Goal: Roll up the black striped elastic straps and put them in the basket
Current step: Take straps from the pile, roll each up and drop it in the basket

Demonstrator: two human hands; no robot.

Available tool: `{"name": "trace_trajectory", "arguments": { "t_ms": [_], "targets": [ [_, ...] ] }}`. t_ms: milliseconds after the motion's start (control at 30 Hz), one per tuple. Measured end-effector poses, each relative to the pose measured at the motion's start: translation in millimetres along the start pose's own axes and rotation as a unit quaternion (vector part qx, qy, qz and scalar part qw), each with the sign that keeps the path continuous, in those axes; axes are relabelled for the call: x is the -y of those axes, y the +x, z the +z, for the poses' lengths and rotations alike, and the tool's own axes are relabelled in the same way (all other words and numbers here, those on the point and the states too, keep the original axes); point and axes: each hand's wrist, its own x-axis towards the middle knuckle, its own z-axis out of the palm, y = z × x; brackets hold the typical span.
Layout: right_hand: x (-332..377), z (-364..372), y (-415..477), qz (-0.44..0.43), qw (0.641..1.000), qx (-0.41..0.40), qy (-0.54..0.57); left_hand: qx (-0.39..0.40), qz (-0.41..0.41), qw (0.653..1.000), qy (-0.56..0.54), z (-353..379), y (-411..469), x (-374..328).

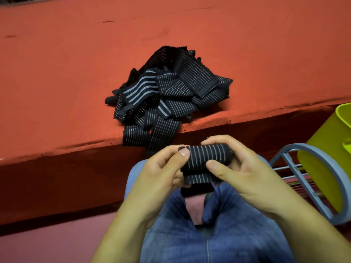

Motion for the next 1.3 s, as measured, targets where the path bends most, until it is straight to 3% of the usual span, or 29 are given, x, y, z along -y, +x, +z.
{"name": "trace_trajectory", "arguments": {
  "t_ms": [233,500,733,933,1167,1300],
  "targets": [
    [9.6,-5.6,-5.1,0.026,0.998,-0.021,0.06,-0.024,0.06,0.996,0.06,5.6,-5.2,-7.7],
    [28.4,-31.8,-12.5,-0.047,0.996,-0.074,0.024,0.05,0.093,0.986,0.131,35.2,1.4,-25.0],
    [58.2,-75.6,-25.4,-0.034,0.991,-0.076,-0.101,0.093,0.175,0.951,0.239,74.0,19.0,-44.6],
    [93.8,-133.9,-46.3,-0.022,0.921,-0.062,-0.385,0.152,0.203,0.915,0.314,129.1,40.6,-58.9],
    [120.5,-197.6,-61.7,0.018,0.843,-0.035,-0.537,0.228,0.232,0.861,0.391,193.6,71.2,-65.7],
    [127.3,-232.6,-62.2,0.044,0.826,-0.038,-0.56,0.277,0.222,0.855,0.378,222.8,94.4,-61.5]
  ]
}}
